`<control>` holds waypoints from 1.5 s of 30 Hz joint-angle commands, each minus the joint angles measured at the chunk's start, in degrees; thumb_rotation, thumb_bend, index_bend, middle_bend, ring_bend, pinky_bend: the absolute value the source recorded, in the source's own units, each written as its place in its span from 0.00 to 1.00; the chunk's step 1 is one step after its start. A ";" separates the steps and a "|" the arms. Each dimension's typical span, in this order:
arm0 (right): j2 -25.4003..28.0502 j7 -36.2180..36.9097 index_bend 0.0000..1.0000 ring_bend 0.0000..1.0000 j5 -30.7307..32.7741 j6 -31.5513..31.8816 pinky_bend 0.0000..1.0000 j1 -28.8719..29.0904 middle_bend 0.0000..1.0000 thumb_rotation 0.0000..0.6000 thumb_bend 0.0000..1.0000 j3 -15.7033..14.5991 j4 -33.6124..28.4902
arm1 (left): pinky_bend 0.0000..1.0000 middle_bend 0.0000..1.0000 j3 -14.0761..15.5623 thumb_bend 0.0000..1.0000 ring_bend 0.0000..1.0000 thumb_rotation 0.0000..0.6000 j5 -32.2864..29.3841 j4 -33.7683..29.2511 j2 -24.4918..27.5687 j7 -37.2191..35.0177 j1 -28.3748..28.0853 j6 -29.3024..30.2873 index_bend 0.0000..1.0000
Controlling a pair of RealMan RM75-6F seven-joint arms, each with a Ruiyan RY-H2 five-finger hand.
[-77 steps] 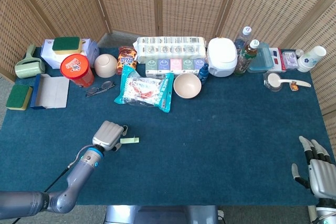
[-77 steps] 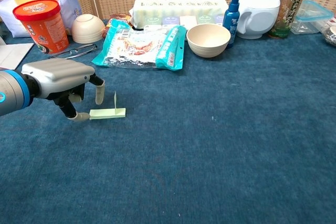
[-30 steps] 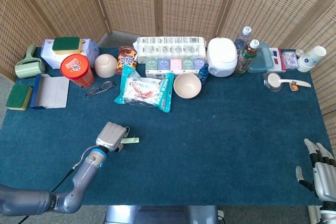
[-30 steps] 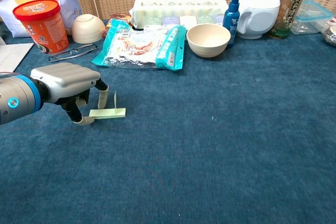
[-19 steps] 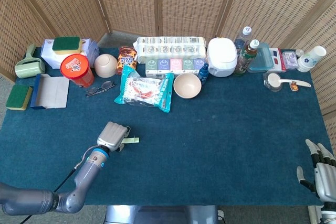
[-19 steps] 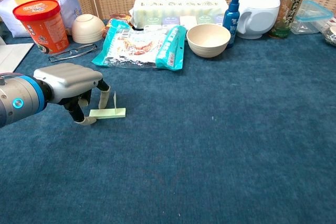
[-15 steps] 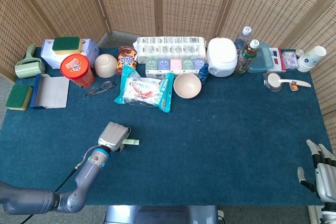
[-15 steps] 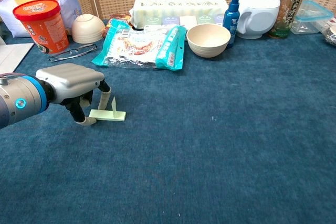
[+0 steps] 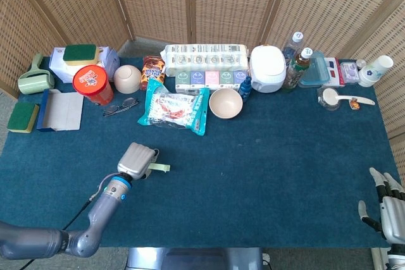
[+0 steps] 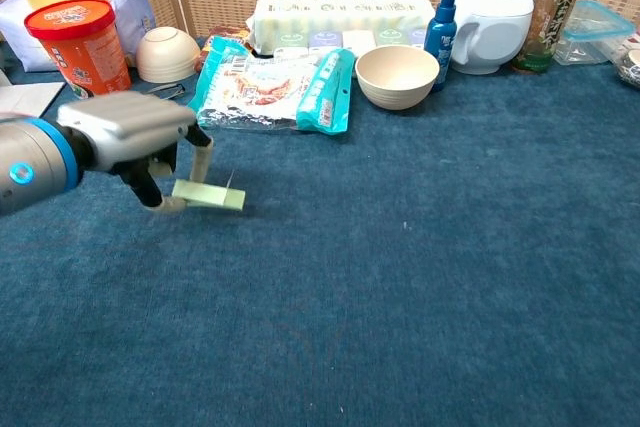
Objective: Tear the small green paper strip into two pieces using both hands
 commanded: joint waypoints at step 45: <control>-7.39 28.87 0.03 0.10 -12.76 -9.85 0.22 16.62 0.18 1.00 0.50 0.47 -0.05 | 1.00 1.00 -2.76 0.35 1.00 1.00 18.48 -10.90 32.80 -32.62 -5.63 -24.70 0.66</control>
